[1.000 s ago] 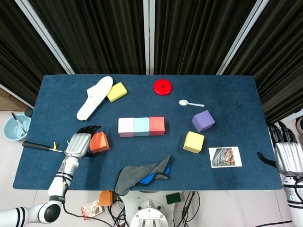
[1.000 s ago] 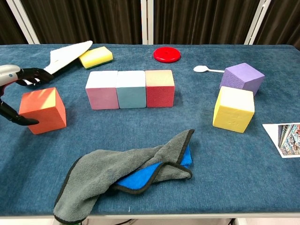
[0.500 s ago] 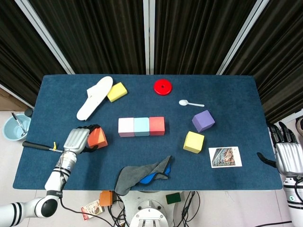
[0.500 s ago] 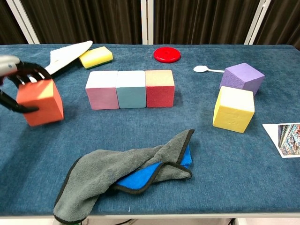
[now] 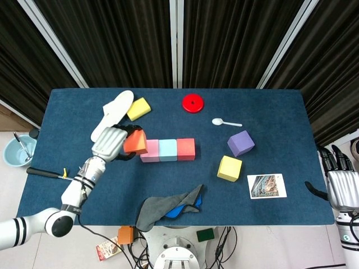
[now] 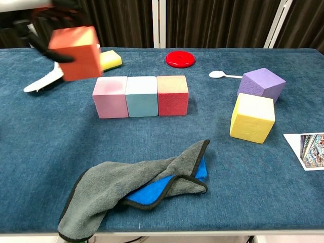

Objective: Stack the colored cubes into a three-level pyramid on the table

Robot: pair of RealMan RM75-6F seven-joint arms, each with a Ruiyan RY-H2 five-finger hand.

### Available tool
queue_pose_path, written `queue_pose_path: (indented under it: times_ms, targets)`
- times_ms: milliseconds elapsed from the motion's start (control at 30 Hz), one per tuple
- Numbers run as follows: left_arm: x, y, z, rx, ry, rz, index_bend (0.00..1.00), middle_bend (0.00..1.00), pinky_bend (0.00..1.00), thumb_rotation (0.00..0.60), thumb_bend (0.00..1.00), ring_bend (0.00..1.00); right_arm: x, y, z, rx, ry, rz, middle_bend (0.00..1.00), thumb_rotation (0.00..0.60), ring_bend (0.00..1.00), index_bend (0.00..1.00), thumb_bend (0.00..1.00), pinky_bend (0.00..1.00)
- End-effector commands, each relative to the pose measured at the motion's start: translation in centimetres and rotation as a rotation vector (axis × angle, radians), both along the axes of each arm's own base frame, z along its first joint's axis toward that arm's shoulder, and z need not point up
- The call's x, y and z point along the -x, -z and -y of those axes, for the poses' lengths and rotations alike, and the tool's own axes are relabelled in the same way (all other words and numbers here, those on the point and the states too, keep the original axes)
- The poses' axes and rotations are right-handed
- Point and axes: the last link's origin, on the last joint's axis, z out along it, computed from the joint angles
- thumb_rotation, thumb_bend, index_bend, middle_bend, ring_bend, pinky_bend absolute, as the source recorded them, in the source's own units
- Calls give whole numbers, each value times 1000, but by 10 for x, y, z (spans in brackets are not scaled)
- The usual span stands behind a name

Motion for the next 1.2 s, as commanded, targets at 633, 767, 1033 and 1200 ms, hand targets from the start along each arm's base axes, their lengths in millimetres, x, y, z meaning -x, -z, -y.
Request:
queue_pose_path:
  times_ms: [633,767,1033,1200]
  targets:
    - [-26,51,-26,97,30,-18,352,404,319,600,305,365,3,-1,-4,0,21,-2,121,600,38,7,127,161]
    - [-31,51,-27,99,44,-26,351,404,319,600,305,364,3,-1,-5,0,23,-3,122,600,38,7,128,161]
    - [-32,51,-30,104,48,-48,349,393,310,600,305,353,5,-2,-7,4,34,3,121,600,38,7,128,161]
    - [-32,51,-29,108,51,-52,348,392,302,600,305,351,5,-2,-7,7,32,4,121,600,37,7,128,161]
